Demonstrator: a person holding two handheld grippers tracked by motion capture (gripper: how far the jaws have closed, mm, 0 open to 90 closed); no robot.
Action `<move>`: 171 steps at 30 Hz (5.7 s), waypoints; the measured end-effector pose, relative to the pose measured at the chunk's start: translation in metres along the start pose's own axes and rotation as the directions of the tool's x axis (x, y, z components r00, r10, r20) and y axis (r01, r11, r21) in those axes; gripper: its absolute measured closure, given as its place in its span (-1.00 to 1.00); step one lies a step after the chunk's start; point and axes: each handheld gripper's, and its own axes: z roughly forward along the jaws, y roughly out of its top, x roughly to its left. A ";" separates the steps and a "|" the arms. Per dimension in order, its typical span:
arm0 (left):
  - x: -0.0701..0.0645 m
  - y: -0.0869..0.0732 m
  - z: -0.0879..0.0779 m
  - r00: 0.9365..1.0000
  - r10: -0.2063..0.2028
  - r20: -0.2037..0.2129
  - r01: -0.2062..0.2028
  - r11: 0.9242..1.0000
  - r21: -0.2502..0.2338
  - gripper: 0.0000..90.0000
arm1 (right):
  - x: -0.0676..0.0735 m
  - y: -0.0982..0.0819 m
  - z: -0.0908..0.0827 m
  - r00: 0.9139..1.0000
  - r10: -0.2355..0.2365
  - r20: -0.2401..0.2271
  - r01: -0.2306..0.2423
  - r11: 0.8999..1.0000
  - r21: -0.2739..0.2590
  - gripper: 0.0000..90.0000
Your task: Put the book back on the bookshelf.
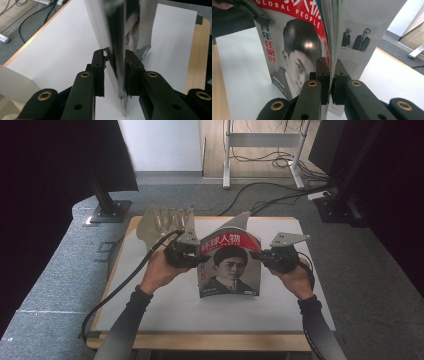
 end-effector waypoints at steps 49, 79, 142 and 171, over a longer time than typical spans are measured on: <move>0.027 -0.044 -0.074 0.981 -0.192 -0.034 0.188 0.978 -0.093 0.93 | -0.024 -0.142 0.055 0.956 0.181 0.229 -0.229 0.951 0.208 -0.84; 0.050 -0.121 -0.175 0.872 -0.421 -0.250 0.388 0.906 -0.171 0.93 | -0.024 -0.157 0.066 0.952 0.170 0.256 -0.236 0.938 0.254 -1.00; 0.148 -0.145 -0.112 0.730 -0.599 -0.329 0.507 0.797 -0.328 0.92 | -0.025 -0.156 0.067 0.952 0.169 0.256 -0.235 0.938 0.255 -1.00; 0.096 -0.144 -0.135 0.793 -0.499 -0.350 0.438 0.866 -0.242 -0.77 | -0.024 -0.157 0.066 0.953 0.165 0.255 -0.231 0.939 0.256 -1.00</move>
